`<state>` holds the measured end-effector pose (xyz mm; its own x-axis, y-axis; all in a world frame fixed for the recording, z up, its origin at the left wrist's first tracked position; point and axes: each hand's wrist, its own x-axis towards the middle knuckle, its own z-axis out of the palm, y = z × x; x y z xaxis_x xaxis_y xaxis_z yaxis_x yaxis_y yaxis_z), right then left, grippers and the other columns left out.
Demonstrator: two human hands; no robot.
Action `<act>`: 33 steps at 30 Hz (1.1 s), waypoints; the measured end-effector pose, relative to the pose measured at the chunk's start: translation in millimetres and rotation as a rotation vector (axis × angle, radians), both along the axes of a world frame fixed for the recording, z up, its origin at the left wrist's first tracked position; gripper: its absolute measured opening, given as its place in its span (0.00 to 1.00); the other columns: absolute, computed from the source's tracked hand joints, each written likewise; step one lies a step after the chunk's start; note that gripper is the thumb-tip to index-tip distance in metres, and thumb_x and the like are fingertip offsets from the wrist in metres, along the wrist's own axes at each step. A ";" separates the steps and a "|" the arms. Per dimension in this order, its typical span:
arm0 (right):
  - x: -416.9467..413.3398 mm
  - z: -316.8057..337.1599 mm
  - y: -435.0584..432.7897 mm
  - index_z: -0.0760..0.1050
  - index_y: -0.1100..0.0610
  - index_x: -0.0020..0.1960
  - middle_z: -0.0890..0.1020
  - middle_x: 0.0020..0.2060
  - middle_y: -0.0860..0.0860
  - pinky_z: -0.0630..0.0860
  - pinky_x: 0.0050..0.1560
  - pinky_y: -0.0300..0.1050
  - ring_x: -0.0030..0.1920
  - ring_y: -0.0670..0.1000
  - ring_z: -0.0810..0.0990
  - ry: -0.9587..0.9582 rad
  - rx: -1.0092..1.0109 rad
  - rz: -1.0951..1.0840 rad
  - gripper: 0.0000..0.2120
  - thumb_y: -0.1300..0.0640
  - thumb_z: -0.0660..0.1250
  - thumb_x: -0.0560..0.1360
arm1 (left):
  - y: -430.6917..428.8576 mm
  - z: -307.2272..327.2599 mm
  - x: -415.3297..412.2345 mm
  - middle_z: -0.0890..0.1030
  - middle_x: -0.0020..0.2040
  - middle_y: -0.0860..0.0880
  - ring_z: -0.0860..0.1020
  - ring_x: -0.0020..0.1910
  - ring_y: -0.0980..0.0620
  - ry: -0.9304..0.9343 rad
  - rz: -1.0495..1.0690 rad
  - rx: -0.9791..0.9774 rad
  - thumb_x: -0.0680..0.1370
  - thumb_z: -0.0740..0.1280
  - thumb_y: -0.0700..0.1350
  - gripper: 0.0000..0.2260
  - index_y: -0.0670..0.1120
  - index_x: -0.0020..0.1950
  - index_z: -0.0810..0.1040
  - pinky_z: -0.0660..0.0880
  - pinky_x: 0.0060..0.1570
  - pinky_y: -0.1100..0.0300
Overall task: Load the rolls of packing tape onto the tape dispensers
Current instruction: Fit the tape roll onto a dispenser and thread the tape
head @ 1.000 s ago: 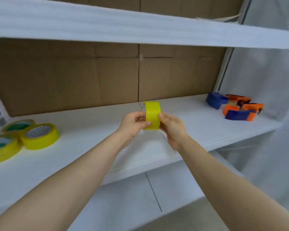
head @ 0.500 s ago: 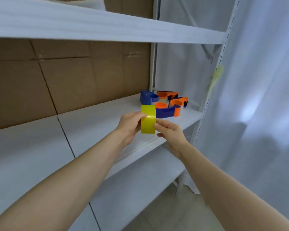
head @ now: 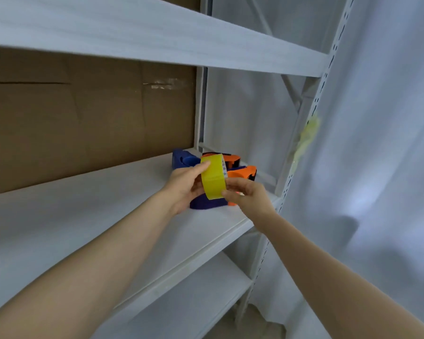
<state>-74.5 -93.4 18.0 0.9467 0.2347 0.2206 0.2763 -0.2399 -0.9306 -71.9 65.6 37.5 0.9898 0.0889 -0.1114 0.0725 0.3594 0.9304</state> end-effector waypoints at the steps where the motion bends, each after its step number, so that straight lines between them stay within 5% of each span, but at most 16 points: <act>1: 10.3 0.0 -3.7 0.78 0.52 0.52 0.80 0.47 0.46 0.76 0.43 0.28 0.47 0.42 0.77 0.009 0.004 0.020 0.09 0.62 0.68 0.74 | -2.8 -0.7 10.0 0.84 0.38 0.48 0.83 0.36 0.53 -0.013 -0.003 0.003 0.76 0.67 0.43 0.06 0.42 0.50 0.79 0.80 0.33 0.60; 5: 48.9 -2.5 -9.7 0.79 0.51 0.47 0.81 0.47 0.50 0.78 0.54 0.44 0.53 0.50 0.79 0.188 0.195 0.035 0.08 0.62 0.66 0.75 | -12.1 -14.4 40.3 0.83 0.48 0.45 0.82 0.48 0.47 -0.054 -0.026 0.126 0.76 0.68 0.42 0.10 0.42 0.55 0.78 0.79 0.51 0.51; 7: 69.8 -2.2 -10.9 0.79 0.54 0.50 0.82 0.47 0.52 0.78 0.53 0.45 0.52 0.52 0.79 0.212 0.260 0.042 0.07 0.61 0.65 0.75 | -12.1 -20.2 51.9 0.82 0.50 0.45 0.80 0.52 0.45 -0.077 -0.038 0.205 0.75 0.68 0.41 0.08 0.45 0.53 0.79 0.76 0.57 0.48; 12: 113.9 -7.1 -11.7 0.79 0.55 0.49 0.82 0.42 0.61 0.79 0.46 0.46 0.39 0.55 0.80 0.166 0.255 0.177 0.05 0.62 0.67 0.74 | -9.5 -26.8 81.1 0.81 0.48 0.47 0.78 0.49 0.51 -0.184 0.015 0.409 0.71 0.71 0.35 0.10 0.46 0.49 0.78 0.76 0.53 0.59; 15: 147.5 -8.8 -11.6 0.78 0.54 0.48 0.83 0.42 0.52 0.78 0.40 0.37 0.40 0.46 0.82 0.144 0.242 0.237 0.07 0.65 0.67 0.74 | -10.8 -24.5 97.6 0.80 0.46 0.49 0.78 0.45 0.54 -0.169 0.055 0.448 0.71 0.68 0.28 0.15 0.40 0.55 0.76 0.77 0.45 0.68; 18: 181.5 -7.3 -14.8 0.77 0.53 0.47 0.82 0.42 0.47 0.78 0.41 0.32 0.39 0.39 0.82 0.102 0.220 0.312 0.10 0.67 0.66 0.74 | -15.0 -20.8 118.3 0.80 0.48 0.46 0.78 0.47 0.53 -0.107 0.147 0.448 0.70 0.62 0.22 0.22 0.39 0.60 0.74 0.77 0.43 0.67; 24: 244.0 -8.7 -30.0 0.77 0.51 0.48 0.82 0.47 0.54 0.76 0.58 0.50 0.52 0.55 0.80 0.058 0.149 0.470 0.11 0.66 0.68 0.73 | -37.1 -24.1 152.6 0.81 0.45 0.46 0.78 0.44 0.51 0.059 0.421 0.320 0.76 0.57 0.33 0.15 0.40 0.59 0.77 0.75 0.43 0.62; 29: 256.7 -11.7 -28.2 0.76 0.53 0.48 0.82 0.43 0.48 0.77 0.46 0.32 0.42 0.39 0.81 0.127 0.230 0.650 0.10 0.67 0.67 0.73 | -67.5 -14.2 152.8 0.80 0.46 0.45 0.78 0.46 0.50 0.014 0.543 0.147 0.80 0.56 0.44 0.10 0.45 0.49 0.77 0.73 0.52 0.58; 31: 255.8 -16.4 -25.9 0.76 0.51 0.47 0.82 0.42 0.46 0.77 0.44 0.32 0.41 0.39 0.82 0.159 0.266 0.694 0.11 0.68 0.66 0.74 | -74.5 -13.0 149.1 0.80 0.46 0.45 0.78 0.47 0.50 -0.018 0.630 0.077 0.79 0.56 0.42 0.10 0.44 0.50 0.77 0.73 0.53 0.58; 33: 253.2 -21.7 -23.5 0.76 0.50 0.47 0.82 0.43 0.47 0.77 0.47 0.37 0.44 0.43 0.82 0.176 0.286 0.712 0.12 0.67 0.66 0.74 | -78.0 -16.1 141.1 0.81 0.47 0.45 0.78 0.47 0.50 0.036 0.734 0.229 0.78 0.58 0.39 0.11 0.43 0.53 0.78 0.73 0.56 0.56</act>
